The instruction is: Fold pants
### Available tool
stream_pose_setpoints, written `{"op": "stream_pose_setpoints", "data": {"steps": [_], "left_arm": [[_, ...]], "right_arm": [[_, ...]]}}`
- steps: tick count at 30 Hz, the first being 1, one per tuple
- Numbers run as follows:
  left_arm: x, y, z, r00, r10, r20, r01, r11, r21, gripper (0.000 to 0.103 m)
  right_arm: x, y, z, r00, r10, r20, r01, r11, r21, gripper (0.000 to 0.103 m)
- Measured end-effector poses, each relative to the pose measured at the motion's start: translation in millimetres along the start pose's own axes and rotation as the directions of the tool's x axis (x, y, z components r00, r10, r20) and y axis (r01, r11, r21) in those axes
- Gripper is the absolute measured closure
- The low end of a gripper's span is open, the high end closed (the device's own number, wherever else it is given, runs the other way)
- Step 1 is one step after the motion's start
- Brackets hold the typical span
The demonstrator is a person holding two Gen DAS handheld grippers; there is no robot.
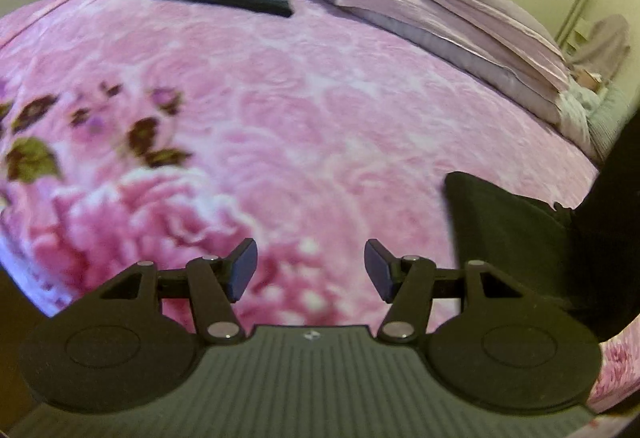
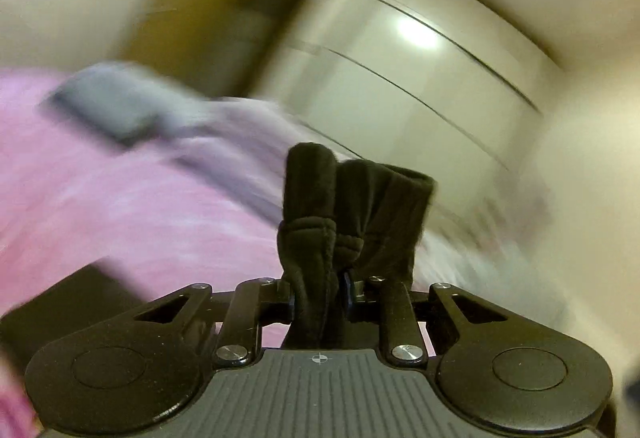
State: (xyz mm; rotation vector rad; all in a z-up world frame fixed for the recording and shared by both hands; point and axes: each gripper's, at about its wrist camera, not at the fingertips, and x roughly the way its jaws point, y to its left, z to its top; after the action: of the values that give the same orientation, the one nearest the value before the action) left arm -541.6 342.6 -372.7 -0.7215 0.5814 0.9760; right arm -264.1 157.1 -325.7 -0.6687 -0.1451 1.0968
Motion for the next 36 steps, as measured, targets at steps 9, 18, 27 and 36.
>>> {"op": "stream_pose_setpoints", "data": {"steps": [9,18,27,36], "left_arm": [[1,31,-16,0.999,-0.006,-0.034,0.004,0.998,-0.057,0.048],[9,21,-23,0.998,-0.038,-0.056,0.036,0.998,-0.045,0.048],[7,-10,-24,0.986,-0.15,-0.067,0.149,0.989,-0.015,0.048],[1,-77,-12,0.903,-0.422,-0.077,0.426,0.903,0.055,0.05]], "right_arm": [[6,140,-70,0.964,0.234,-0.127,-0.265,0.885,-0.383,0.089],[1,143,-54,0.962,0.261,-0.075,-0.268,0.866,-0.422,0.087],[0,120,-38,0.951,0.265,-0.16,-0.301,0.91,-0.284,0.039],[-41,-1,-61,0.927,0.341,-0.158,-0.248,0.871,0.423,0.039]]}}
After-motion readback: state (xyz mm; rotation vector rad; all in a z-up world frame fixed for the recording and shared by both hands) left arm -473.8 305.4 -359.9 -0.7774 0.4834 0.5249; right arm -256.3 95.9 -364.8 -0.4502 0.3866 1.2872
